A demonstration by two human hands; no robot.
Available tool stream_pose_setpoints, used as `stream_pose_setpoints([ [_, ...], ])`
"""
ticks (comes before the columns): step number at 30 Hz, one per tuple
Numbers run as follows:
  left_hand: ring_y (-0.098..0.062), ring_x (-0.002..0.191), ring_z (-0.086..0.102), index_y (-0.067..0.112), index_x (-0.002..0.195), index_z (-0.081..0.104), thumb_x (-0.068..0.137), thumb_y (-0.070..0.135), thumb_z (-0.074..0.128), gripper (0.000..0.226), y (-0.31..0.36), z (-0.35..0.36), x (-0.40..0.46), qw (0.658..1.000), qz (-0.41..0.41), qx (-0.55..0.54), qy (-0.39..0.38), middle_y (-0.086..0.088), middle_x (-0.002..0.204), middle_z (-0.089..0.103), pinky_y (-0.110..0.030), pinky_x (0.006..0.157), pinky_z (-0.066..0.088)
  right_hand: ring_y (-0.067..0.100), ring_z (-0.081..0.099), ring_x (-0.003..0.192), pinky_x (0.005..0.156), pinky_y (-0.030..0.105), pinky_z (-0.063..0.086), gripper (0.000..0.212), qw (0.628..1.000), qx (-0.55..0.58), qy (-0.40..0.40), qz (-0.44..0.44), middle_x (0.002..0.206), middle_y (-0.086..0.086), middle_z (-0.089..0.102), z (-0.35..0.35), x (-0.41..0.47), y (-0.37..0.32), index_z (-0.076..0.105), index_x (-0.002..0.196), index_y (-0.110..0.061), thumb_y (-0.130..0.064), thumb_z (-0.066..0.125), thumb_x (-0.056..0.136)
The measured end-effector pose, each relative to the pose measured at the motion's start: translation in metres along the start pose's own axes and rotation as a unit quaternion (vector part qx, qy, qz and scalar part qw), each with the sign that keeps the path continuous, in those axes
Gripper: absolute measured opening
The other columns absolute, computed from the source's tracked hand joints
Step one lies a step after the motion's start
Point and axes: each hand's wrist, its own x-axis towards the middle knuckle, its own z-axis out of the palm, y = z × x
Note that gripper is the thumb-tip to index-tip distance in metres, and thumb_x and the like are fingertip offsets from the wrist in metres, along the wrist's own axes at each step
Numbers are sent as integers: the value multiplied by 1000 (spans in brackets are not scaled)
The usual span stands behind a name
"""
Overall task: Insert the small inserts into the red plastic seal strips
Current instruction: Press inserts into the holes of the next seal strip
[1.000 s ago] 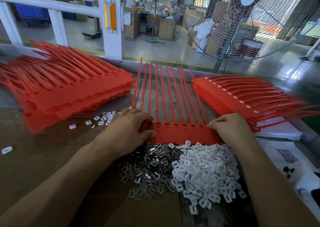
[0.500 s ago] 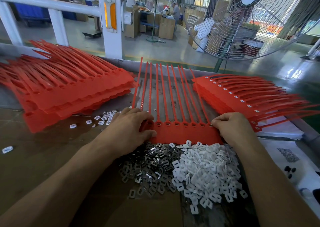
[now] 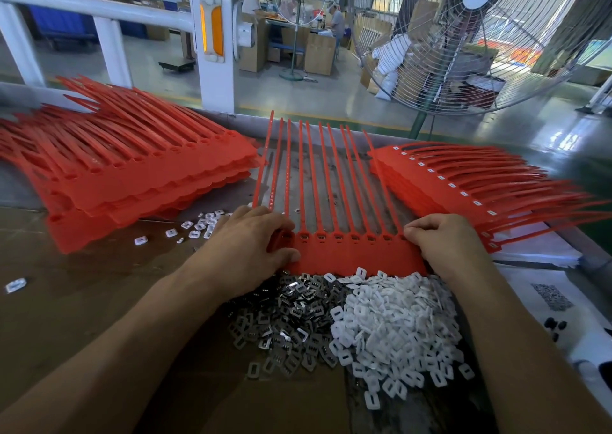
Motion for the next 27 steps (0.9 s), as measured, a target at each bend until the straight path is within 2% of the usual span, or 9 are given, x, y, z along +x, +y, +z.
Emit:
stream_pose_setpoints([
  [4,-14,132,37,40,137,53,90,60,60,52,0,0,0,1000,0,4,5,13,137,52,-44,115,29,19,67,69,65,30,50,10,1000,2,19,-25,76,1,73,1,1,1,77,86,-23,-21,71,93],
  [8,-14,134,36,40,137,52,90,61,59,52,1,1,0,1000,2,9,8,13,139,51,-44,116,28,15,65,65,59,29,46,13,998,-10,45,-53,71,-4,72,2,2,0,76,82,-24,-21,70,93],
  [10,-14,134,36,40,137,52,90,61,59,52,1,1,0,1000,2,8,7,13,139,51,-45,116,28,11,64,68,59,27,44,11,996,-32,45,-63,74,-8,71,2,1,-1,75,84,-25,-22,70,93],
  [13,-14,135,35,40,138,52,91,61,58,52,2,0,0,1000,4,13,6,13,140,51,-45,116,28,11,65,80,70,31,47,4,992,-75,44,-92,82,-12,70,-1,-2,-4,76,90,-25,-25,73,92],
  [16,-14,134,36,40,138,51,91,61,57,52,4,1,0,1000,6,13,8,13,140,51,-43,116,28,0,64,76,68,22,45,8,989,-43,-22,-137,75,-14,71,-6,-9,-13,77,82,-30,-27,77,89],
  [19,-13,134,35,40,138,51,91,62,57,52,4,1,1,1000,6,13,5,14,139,50,-44,116,28,-4,65,75,67,26,46,10,971,-78,-158,-165,79,-21,72,-4,-22,-23,77,79,-33,-35,81,87],
  [21,-14,135,35,39,138,51,91,61,57,52,5,0,1,1000,4,14,2,13,140,50,-45,117,28,-1,67,72,68,27,49,13,957,-109,-216,-161,79,-18,74,-1,-29,-29,76,79,-31,-41,83,85],
  [24,-16,136,35,39,138,52,92,59,58,51,6,0,1,1000,4,14,4,12,140,51,-45,116,28,9,71,68,70,39,60,16,949,-136,-244,-147,74,-10,75,-1,-34,-36,75,80,-27,-38,86,82],
  [27,-15,135,35,38,138,52,92,59,58,51,7,0,0,1000,5,12,3,13,139,50,-44,117,28,18,74,69,69,45,63,13,947,-145,-251,-141,72,-9,75,-1,-37,-40,75,80,-25,-30,85,85],
])
